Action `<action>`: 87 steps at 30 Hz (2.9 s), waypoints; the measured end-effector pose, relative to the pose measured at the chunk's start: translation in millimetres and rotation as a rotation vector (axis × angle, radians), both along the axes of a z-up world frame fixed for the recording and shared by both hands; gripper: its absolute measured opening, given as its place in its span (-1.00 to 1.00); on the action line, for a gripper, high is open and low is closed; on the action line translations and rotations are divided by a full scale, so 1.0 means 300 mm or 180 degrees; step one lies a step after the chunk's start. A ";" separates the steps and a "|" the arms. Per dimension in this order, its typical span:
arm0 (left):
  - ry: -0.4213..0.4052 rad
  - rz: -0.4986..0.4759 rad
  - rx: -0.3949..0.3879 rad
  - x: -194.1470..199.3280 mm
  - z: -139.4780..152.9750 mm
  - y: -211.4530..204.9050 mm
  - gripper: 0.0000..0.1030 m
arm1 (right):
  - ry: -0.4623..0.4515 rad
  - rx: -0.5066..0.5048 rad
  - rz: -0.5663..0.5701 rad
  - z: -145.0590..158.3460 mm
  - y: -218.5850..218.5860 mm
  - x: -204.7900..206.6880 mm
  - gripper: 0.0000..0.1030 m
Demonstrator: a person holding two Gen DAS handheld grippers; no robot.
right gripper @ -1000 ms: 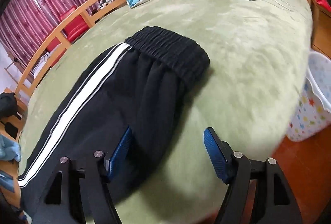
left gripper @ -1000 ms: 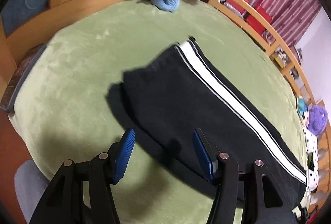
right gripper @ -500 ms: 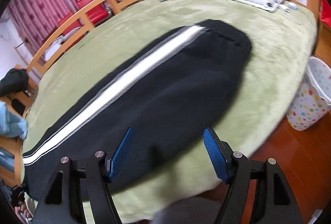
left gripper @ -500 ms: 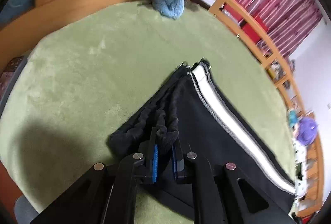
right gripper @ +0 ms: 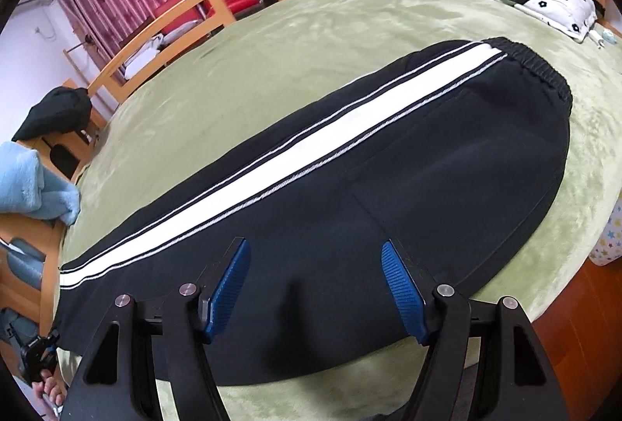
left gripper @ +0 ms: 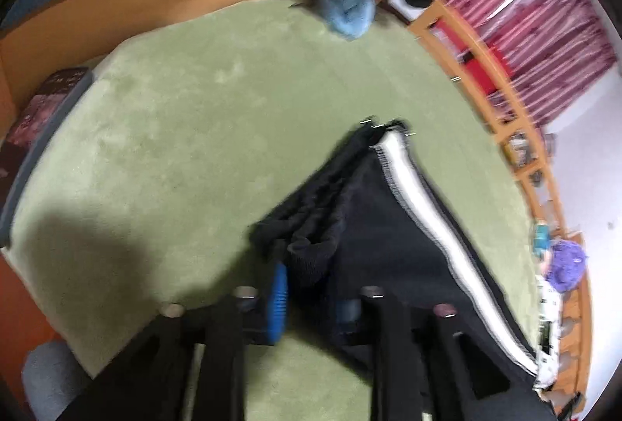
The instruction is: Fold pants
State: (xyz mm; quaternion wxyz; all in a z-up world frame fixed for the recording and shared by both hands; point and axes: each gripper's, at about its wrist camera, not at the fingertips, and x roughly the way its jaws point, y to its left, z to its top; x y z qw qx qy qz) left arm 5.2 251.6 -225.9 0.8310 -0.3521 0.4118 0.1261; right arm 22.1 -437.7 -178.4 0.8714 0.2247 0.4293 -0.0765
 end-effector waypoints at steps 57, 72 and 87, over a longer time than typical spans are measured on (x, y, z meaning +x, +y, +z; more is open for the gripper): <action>-0.0244 -0.0051 -0.0058 0.080 -0.027 0.010 -0.64 | 0.0334 -0.0978 0.0609 -0.104 0.401 0.057 0.52; -0.0942 -0.1657 0.1456 0.134 0.570 -0.890 -0.68 | -0.0195 -0.0636 0.0452 0.035 0.148 -0.044 0.52; -0.0028 -0.3113 0.0161 0.130 0.179 -1.458 0.09 | -0.0080 -0.0358 0.0320 -0.011 -0.086 -0.145 0.52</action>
